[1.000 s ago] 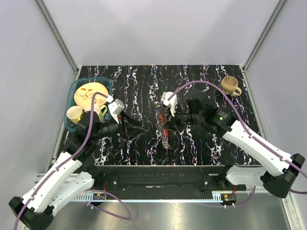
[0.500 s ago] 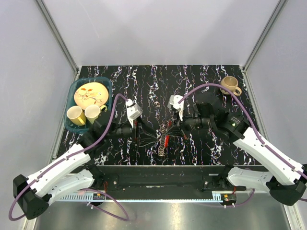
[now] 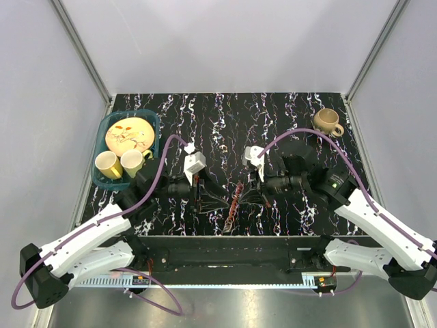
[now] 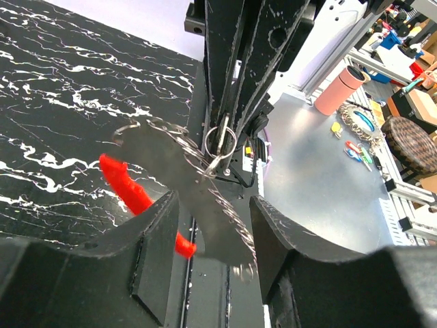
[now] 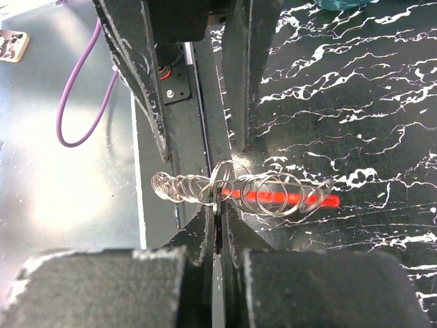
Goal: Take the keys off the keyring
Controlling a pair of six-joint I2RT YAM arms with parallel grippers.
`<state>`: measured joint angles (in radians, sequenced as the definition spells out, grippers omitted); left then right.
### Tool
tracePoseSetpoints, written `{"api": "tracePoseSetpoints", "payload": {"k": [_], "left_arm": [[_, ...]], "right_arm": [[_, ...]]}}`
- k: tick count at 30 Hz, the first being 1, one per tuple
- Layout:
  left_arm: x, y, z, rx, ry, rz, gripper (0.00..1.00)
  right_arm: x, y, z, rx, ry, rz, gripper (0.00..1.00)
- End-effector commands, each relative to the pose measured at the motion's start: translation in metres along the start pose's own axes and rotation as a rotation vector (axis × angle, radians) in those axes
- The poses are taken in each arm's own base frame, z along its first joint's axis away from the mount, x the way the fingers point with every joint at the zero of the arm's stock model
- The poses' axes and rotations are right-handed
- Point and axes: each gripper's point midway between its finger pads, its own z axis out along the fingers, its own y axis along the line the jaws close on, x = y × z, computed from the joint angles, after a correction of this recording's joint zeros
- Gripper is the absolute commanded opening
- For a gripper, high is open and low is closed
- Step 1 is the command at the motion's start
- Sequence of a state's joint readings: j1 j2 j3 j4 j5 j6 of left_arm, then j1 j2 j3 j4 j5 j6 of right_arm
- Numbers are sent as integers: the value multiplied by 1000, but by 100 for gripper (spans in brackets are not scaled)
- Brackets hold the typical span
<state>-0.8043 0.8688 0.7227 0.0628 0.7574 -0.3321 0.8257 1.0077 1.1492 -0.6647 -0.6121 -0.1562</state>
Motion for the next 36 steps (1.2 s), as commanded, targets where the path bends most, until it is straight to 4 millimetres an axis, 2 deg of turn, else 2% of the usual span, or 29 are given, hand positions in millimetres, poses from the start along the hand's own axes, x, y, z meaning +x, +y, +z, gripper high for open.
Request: {"api": "tracePoseSetpoints", "payload": {"k": [1,6,16,19,26,36], "left_arm": [[-31,-16,-1,44,-67,108,49],[-25,-8,1,19,-42,124,53],[-22,-9,7,67,9,147,55],[-17,-12,10,106,36,125,51],[-24,-25,10,162,25,141,46],[-22,-35,6,182,18,120,41]], "right_arm": [[-17,10,-3,-46,-80,-73,0],[-14,12,-2,-67,-73,-80,0],[-13,16,-1,-97,-76,-89,0],[-14,15,-1,-92,-74,-97,0],[-16,12,0,-78,-75,-99,0],[-13,2,0,-21,-75,-102,0]]}}
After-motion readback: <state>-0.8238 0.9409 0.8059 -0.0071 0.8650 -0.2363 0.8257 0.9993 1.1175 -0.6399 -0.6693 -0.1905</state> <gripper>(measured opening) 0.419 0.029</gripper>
